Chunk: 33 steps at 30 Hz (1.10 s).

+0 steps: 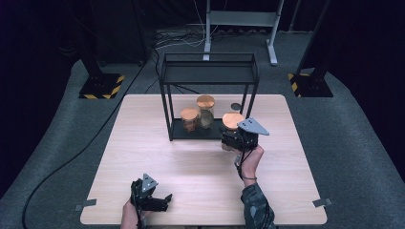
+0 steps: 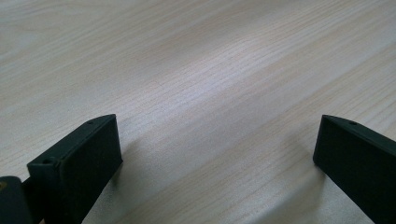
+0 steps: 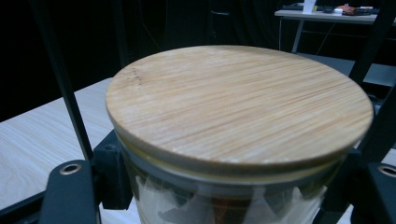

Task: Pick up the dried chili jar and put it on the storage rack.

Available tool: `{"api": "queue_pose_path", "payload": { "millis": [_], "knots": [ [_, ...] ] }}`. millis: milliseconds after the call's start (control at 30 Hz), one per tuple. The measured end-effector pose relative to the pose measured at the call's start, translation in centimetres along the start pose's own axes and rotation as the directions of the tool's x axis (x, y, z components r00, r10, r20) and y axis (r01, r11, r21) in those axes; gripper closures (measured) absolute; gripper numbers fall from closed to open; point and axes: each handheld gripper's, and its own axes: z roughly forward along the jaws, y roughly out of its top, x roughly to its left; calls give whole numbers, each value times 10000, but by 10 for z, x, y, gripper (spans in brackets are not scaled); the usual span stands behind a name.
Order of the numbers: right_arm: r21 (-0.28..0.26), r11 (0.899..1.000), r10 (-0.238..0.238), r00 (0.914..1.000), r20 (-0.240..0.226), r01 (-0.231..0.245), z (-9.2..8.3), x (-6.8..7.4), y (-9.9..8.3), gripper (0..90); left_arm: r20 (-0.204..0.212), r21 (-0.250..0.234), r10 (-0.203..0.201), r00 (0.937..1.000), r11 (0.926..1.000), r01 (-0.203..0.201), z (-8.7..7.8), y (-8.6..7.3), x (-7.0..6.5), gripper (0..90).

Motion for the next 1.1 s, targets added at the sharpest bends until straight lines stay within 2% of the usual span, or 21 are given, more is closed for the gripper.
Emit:
{"api": "queue_pose_path", "payload": {
  "millis": [1100],
  "knots": [
    [300,9994,177,9997,194,-183,39,-6,2,245,20,-2,26,10000,10000,-26,0,0,0,3]
  ]
}}
